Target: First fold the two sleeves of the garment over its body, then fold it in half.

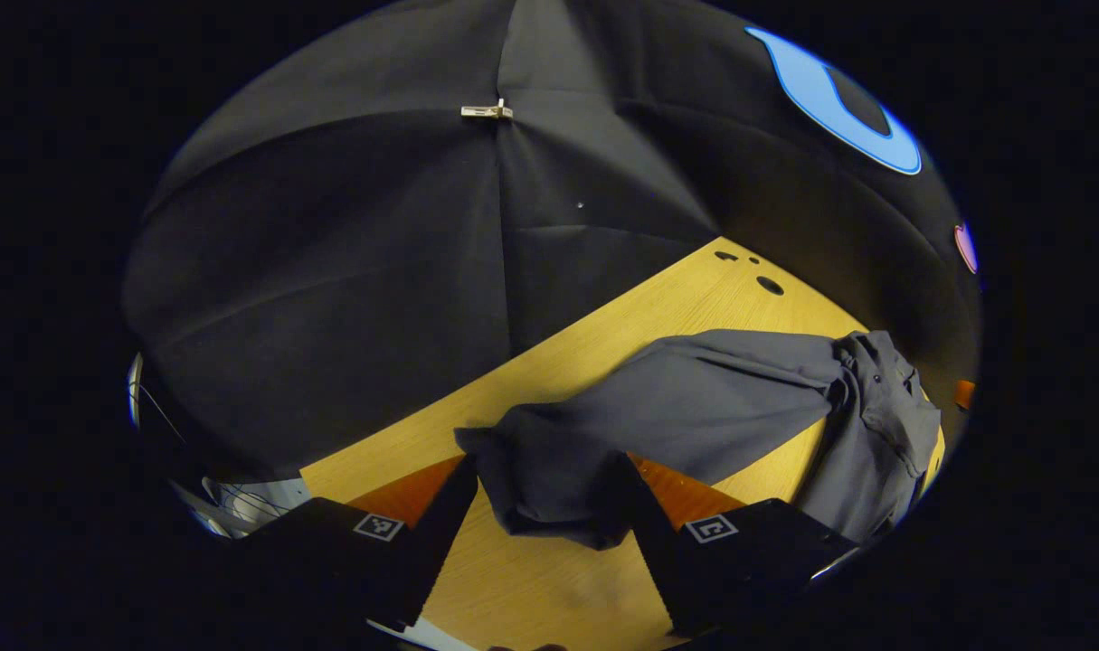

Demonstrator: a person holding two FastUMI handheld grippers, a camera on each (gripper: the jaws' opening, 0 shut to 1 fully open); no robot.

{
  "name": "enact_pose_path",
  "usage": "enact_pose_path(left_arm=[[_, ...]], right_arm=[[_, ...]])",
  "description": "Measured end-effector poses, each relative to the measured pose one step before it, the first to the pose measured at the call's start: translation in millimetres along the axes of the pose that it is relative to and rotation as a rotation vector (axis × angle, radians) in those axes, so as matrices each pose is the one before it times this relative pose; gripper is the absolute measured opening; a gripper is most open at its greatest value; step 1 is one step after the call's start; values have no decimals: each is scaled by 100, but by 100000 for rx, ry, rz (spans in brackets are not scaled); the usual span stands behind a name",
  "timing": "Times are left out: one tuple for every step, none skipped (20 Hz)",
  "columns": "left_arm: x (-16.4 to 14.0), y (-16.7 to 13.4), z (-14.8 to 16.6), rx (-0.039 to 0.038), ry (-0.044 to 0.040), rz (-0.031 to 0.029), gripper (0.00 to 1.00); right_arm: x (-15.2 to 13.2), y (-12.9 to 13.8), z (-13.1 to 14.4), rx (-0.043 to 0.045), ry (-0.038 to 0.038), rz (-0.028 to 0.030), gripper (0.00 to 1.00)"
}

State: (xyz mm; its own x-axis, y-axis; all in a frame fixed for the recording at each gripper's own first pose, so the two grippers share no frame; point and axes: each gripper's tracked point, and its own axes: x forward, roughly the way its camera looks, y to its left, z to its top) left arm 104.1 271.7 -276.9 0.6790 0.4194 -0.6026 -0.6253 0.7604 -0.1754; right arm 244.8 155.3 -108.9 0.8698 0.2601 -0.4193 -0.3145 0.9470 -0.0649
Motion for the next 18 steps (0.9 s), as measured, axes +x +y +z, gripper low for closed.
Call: enact_pose_path(left_arm=[[430,-40,-317,45,1602,473,97],[478,-20,-104,-256,1020,-119,96],[387,-4,-60,-62,745,91,96],[307,54,4,964,323,391,96],[92,-174,-41,2256,-298,355,98],[326,-242,-74,2705,1034,993,98],[488,-282,-172,3609,903,-56,97],[27,-572,571,2435,-1232,-1964,95],[93,-477,-100,1696,191,-1388,89],[80,-18,55,1665,-515,-1512,71],[-44,-122,116,1164,-783,-1094,76],[118,-247,4,381,-95,-1955,67],[-16,-118,110,618,-568,-1396,64],[98,-232,69,375,367,-1726,56],[-86,-190,21,-130,-441,-1765,49],[179,-246,-127,-804,-235,-1734,37],[-203,-71,203,-1161,14,-847,25],[129,27,-40,-1040,407,-72,12]], right_arm=[[-1714,-2134,7,-76,-1146,-3257,98],[-1549,-1763,-90,-11,-979,-3181,98],[-1478,-1856,-100,150,-757,-3213,98],[-1485,-1783,-168,794,-374,-3355,98],[-1407,-1573,-303,1706,81,-2722,98],[-1392,-1321,-528,1950,747,-2519,98],[-1143,-1391,-729,1696,1141,-2798,98],[-1114,-1260,-692,1076,927,-2573,98],[-984,-1110,-682,270,888,-2746,98],[-894,-1139,-551,181,57,-2478,98],[-885,-946,-320,350,-1,-1708,98],[-884,-826,-394,796,-59,-1364,98],[-658,-538,-414,1614,604,-667,98],[-613,-375,-238,1973,568,-332,98],[-367,-434,-123,1712,71,-307,98],[-8,-478,-182,1096,-55,-548,98],[-229,-610,-1,743,-314,-699,98],[47,-463,114,611,-663,-395,98]])
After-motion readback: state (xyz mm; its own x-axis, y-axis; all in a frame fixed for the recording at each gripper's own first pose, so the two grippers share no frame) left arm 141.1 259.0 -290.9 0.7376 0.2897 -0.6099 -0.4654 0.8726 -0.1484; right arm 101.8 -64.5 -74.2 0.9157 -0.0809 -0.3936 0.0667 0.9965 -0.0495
